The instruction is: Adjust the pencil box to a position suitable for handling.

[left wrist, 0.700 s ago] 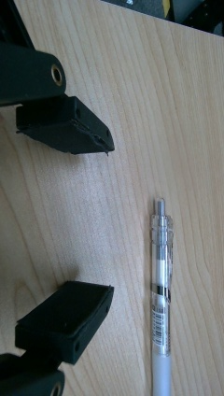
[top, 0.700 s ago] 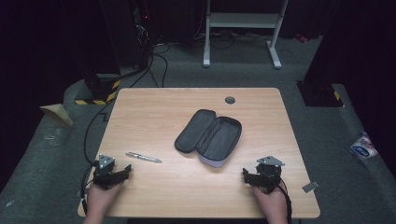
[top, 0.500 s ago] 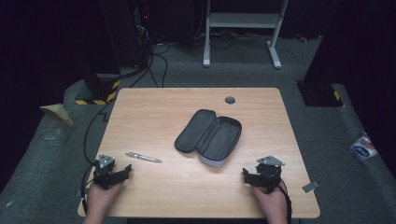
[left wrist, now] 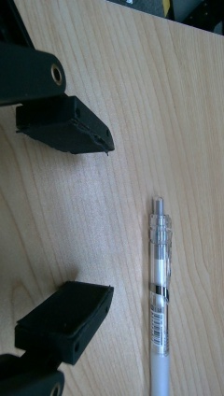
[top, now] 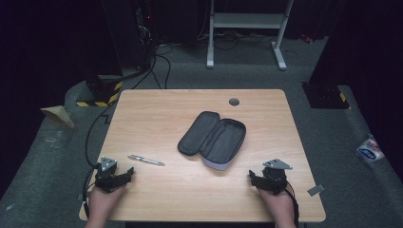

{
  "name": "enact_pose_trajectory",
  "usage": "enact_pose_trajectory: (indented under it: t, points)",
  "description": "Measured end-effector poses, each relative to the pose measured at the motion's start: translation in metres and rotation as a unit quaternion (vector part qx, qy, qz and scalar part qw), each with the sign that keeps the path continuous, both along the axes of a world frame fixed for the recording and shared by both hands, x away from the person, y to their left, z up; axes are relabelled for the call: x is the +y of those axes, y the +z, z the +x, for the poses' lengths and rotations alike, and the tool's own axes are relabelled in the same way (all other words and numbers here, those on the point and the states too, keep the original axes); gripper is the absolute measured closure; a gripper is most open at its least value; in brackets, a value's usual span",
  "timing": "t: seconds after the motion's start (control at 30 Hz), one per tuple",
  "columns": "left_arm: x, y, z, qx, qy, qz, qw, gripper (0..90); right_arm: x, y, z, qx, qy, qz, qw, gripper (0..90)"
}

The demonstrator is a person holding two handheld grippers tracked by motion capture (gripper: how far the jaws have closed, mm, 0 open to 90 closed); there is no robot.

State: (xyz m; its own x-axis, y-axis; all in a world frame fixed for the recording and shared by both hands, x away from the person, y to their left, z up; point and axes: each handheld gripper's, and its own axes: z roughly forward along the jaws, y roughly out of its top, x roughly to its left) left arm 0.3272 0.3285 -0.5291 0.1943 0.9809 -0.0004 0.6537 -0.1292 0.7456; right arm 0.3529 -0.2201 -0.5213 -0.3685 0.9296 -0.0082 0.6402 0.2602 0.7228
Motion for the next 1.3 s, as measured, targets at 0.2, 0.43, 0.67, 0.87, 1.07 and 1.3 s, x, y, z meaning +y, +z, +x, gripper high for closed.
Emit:
enact_pose_trajectory:
  t: [0.2,0.43,0.67,0.87,1.07,1.3]
  points:
    - [-0.001,0.000,0.000,-0.004,-0.009,0.001,1.0000,30.4,0.006,0.008,-0.002,-0.020,0.016,0.010,0.9996,27.1]
    - [-0.001,0.000,-0.001,-0.004,-0.009,0.001,1.0000,30.4,0.021,0.018,-0.006,-0.023,0.037,0.035,0.9984,30.7]
    - [-0.001,0.000,0.001,-0.002,-0.013,0.003,0.9999,29.5,0.034,0.023,0.001,-0.020,0.062,0.045,0.9969,32.9]
    - [-0.001,0.000,0.001,-0.001,-0.017,0.002,0.9999,29.5,0.043,0.027,0.010,-0.022,0.068,0.053,0.9960,34.0]
    - [-0.001,0.000,-0.004,-0.002,-0.027,0.000,0.9996,29.4,0.054,0.037,0.013,-0.033,0.081,0.060,0.9944,34.0]
    - [-0.002,0.000,-0.002,-0.003,-0.028,0.000,0.9996,28.3,0.079,0.052,0.014,-0.044,0.110,0.067,0.9907,35.0]
